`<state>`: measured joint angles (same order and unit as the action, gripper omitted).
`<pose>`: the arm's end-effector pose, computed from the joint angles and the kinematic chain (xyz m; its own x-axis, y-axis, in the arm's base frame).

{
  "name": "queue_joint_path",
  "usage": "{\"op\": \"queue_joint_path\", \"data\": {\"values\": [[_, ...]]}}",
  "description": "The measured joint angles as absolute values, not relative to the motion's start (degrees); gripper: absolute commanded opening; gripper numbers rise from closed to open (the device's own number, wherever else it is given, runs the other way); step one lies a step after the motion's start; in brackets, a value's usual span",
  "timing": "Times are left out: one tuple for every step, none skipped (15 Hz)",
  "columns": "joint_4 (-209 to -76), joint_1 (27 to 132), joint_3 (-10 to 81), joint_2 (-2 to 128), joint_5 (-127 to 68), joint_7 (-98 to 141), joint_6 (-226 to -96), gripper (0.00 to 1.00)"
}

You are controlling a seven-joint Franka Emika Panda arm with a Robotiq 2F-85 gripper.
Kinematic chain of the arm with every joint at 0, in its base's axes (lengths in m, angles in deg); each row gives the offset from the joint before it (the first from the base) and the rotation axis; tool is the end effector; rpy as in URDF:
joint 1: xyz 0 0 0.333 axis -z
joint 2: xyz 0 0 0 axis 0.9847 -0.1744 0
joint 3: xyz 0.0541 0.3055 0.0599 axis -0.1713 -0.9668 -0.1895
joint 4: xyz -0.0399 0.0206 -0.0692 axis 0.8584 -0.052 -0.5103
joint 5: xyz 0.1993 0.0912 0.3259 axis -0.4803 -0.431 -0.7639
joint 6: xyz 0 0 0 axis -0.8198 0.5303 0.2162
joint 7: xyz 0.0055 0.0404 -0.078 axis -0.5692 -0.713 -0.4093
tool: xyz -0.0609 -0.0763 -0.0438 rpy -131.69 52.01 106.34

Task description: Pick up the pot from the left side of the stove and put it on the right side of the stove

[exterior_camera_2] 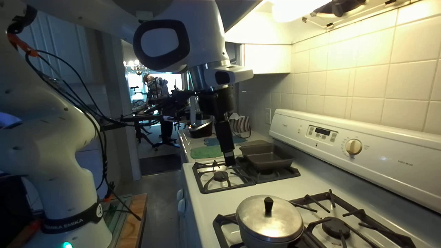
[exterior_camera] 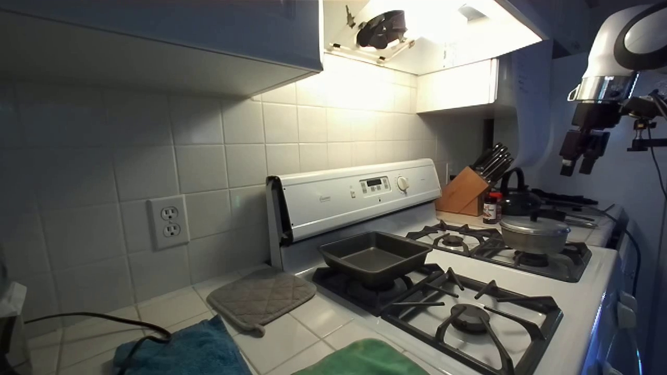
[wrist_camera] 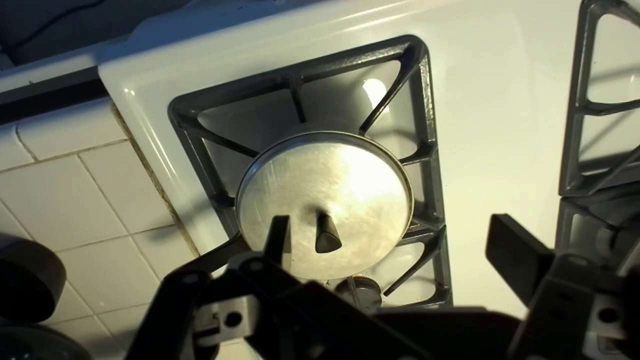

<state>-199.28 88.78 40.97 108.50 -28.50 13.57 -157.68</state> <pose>0.3771 -0.1279 0.4376 0.9595 -0.2096 0.1884 -0.2117 -0.9773 -0.0094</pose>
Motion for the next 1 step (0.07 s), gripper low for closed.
{"op": "queue_joint_path", "data": {"values": [[-199.4, 88.8, 41.0, 108.6, -28.5, 13.6, -157.7, 1.0]]}}
